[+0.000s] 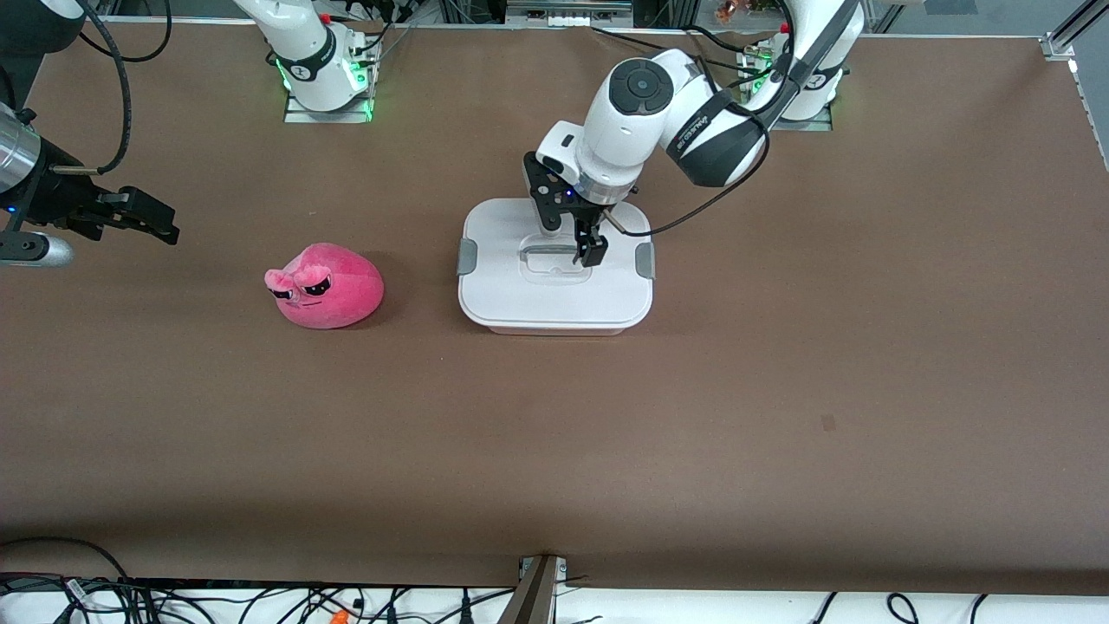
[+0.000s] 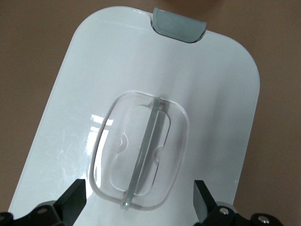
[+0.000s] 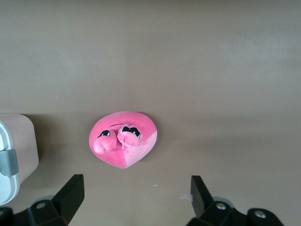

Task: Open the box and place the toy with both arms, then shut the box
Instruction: 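Lower the left gripper and grasp the lid's clear handle, then lift the lid off with the left gripper while the right gripper reaches the toy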

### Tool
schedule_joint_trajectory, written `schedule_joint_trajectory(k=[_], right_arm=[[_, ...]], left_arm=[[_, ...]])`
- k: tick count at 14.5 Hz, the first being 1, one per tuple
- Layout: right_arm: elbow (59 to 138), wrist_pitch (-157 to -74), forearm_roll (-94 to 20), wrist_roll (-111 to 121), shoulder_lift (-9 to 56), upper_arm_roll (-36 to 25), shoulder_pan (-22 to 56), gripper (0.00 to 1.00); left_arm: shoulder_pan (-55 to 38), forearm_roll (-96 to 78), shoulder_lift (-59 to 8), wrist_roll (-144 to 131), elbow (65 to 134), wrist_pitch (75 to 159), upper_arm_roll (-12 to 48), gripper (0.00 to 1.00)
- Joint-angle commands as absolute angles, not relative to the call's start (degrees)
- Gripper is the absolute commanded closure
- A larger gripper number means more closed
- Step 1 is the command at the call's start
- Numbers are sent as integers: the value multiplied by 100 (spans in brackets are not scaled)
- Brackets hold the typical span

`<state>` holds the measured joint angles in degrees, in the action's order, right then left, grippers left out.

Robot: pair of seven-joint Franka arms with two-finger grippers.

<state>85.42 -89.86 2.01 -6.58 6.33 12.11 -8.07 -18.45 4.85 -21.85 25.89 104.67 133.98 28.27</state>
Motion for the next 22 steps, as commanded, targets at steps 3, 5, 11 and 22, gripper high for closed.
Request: schedule_joint_trajectory(k=[3,5,11,22], right_arm=[[8552,-9017,220,-677,571,1230,-835,0],[8552,-9017,220,-677,571,1230,-835,0],[8552,-9018,220,-756,571,1230,-835,0],[9033,-9446,228,-921,1037,1248,-475,1]], left_arm=[[-1898,940,-2443,2593,10468,13921,2795,31],[-1881,940,-2479,2593,10468,13975,2795,48],[-1890,949,-2417,2601,10477,13966,2804,100],[-1828,949,-2101,2681,10415,13563,2988,100]])
